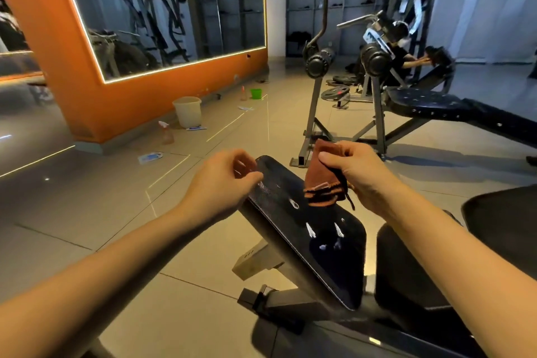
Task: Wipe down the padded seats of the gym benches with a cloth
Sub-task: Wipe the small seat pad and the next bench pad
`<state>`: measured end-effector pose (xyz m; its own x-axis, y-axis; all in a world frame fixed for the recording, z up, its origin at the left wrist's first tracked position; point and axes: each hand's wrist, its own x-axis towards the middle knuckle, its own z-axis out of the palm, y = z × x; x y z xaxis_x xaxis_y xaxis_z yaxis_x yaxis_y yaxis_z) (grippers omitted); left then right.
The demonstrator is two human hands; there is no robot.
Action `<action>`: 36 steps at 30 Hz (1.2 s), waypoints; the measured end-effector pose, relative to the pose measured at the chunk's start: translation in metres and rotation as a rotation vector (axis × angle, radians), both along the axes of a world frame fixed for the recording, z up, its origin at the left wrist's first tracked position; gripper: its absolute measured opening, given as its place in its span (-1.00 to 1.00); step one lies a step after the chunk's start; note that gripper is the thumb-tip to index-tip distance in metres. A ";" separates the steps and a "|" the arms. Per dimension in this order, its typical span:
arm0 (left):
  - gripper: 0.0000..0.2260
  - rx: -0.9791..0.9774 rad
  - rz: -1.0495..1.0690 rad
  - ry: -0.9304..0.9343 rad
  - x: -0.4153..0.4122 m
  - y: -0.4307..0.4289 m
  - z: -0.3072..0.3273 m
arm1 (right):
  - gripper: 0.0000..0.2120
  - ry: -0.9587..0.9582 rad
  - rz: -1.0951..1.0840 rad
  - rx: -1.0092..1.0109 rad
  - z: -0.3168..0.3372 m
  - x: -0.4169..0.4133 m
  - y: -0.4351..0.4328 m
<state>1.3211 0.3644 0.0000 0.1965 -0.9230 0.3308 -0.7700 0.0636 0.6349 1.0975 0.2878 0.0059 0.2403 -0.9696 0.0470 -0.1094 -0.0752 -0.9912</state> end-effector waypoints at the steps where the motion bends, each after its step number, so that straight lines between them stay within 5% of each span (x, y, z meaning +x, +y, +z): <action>1: -0.89 -0.083 0.018 -0.058 0.010 -0.004 -0.005 | -0.96 0.096 -0.009 -0.016 -0.002 -0.001 -0.005; 6: -0.76 -0.151 0.012 -0.152 0.041 -0.035 -0.039 | -0.83 0.439 0.012 -0.016 -0.030 0.029 -0.045; 15: -0.12 0.054 -0.302 -0.097 0.063 -0.061 -0.063 | -0.74 0.631 -0.147 -0.323 -0.083 0.083 -0.061; 18: 0.00 0.103 -0.371 -0.123 0.075 -0.059 -0.072 | -0.80 0.614 -0.217 -0.286 -0.082 0.078 -0.071; 21: 0.04 0.085 -0.392 -0.134 0.079 -0.059 -0.078 | -0.88 0.549 -0.229 -0.265 -0.067 0.092 -0.065; 26: -0.03 0.027 -0.371 -0.164 0.083 -0.062 -0.078 | -0.87 0.598 0.024 -0.627 -0.075 0.119 -0.008; 31: -0.07 0.002 -0.395 -0.122 0.083 -0.064 -0.079 | -0.88 0.665 -0.262 -0.387 -0.079 0.087 -0.068; 36: -0.06 0.003 -0.374 -0.158 0.087 -0.067 -0.081 | -0.90 0.590 0.064 -0.671 -0.075 0.116 -0.020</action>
